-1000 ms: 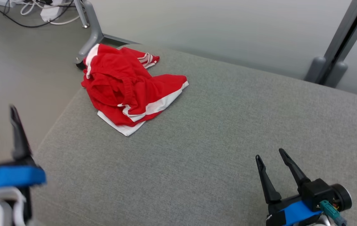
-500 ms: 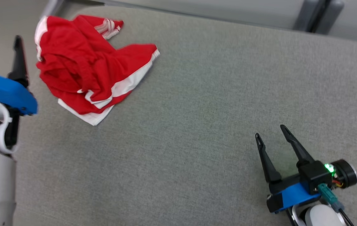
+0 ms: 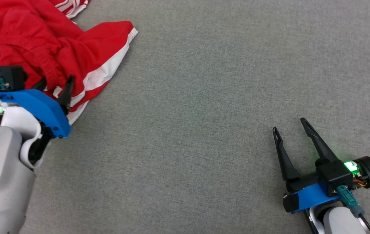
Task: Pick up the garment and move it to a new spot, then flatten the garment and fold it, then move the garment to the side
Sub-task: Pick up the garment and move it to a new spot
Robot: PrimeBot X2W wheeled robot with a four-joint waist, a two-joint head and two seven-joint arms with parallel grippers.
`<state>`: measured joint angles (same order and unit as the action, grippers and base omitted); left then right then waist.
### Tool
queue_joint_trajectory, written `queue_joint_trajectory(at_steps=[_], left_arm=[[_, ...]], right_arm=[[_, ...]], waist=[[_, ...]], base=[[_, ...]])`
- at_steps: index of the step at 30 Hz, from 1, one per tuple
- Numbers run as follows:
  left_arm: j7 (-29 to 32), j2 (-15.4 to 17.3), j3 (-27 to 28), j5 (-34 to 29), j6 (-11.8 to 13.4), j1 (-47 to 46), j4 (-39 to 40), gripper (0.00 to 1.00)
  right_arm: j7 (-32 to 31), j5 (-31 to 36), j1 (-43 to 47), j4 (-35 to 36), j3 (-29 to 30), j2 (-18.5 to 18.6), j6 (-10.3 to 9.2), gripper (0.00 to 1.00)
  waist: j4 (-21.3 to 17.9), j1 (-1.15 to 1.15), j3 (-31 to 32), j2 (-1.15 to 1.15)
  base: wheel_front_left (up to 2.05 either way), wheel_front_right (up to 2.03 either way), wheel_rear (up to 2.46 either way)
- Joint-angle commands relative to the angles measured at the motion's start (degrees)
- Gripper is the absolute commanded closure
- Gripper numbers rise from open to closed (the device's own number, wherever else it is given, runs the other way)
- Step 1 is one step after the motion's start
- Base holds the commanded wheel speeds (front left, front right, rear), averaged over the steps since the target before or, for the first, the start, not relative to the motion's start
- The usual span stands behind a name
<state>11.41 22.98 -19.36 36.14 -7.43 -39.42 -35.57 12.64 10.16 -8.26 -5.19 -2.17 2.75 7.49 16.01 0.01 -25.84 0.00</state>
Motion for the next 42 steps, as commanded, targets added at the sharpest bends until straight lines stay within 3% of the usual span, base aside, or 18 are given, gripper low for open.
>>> queue_joint_trajectory(at_steps=[1, 6, 7, 8, 10, 19, 29, 35, 42], left_arm=[[-0.44, 1.35, -0.37, 0.22, 0.01, -1.45, -0.78, 0.00], [-1.58, 1.96, -2.32, 2.90, -0.01, -2.77, -3.98, 0.00], [-1.66, 2.24, -2.85, 3.30, 0.00, -3.04, -4.44, 0.11], [-1.46, 2.40, -3.64, 3.64, 0.00, -3.28, -4.57, 0.47], [-2.50, 3.32, -4.91, 4.12, 0.00, -4.18, -4.10, 0.98], [-8.57, 8.34, -8.50, 2.88, -0.01, -8.08, -0.93, 1.00], [-3.61, 13.32, -13.91, -1.00, -0.01, -12.56, 12.49, 1.00], [0.70, 11.99, -16.71, -0.36, -0.01, -14.77, 23.82, 1.00], [2.29, 6.69, -17.86, 2.40, 0.40, -17.04, 34.59, 1.00]], right_arm=[[-0.25, 0.41, 0.00, 0.18, 0.14, 0.24, 0.01, 0.00], [-0.18, 0.08, -0.22, 0.47, -0.13, 0.27, 0.01, 0.00], [-0.10, -0.05, -0.20, 0.41, -0.17, 0.27, 0.01, 0.00], [-0.03, -0.13, -0.16, 0.28, -0.17, 0.27, 0.01, 0.00], [0.14, -0.37, -0.17, -0.12, -0.14, 0.26, 0.01, 0.00], [1.72, -4.16, -0.68, -3.88, -1.58, 0.23, 0.01, 0.00], [2.61, -10.60, 1.34, -9.16, -1.98, 0.22, 0.01, 0.00], [2.63, -12.87, 3.22, -9.55, -0.19, 0.20, 0.01, 0.00], [2.62, -13.60, 3.59, -9.12, 3.00, 0.20, 0.01, 0.00]], waist=[[-0.22, -0.01, -0.35, 0.00], [-1.17, -0.01, -1.10, 0.00], [-1.30, -0.01, -1.11, 0.00], [-1.40, -0.01, -1.06, 0.00], [-1.55, -0.01, -0.76, 0.00], [-3.26, -0.01, 5.98, 0.00], [-8.60, -0.01, 17.83, 0.00], [-12.90, -0.01, 22.42, 0.00], [-17.31, -0.01, 23.05, 0.00]], base=[[0.00, 0.00, 0.00], [0.00, 0.00, 0.00], [0.00, 0.00, 0.00], [0.00, 0.00, 0.00], [0.00, 0.00, 0.00], [0.00, 0.00, 0.00], [0.00, 0.00, 0.00], [0.00, 0.00, 0.00], [0.00, 0.00, 0.00]])
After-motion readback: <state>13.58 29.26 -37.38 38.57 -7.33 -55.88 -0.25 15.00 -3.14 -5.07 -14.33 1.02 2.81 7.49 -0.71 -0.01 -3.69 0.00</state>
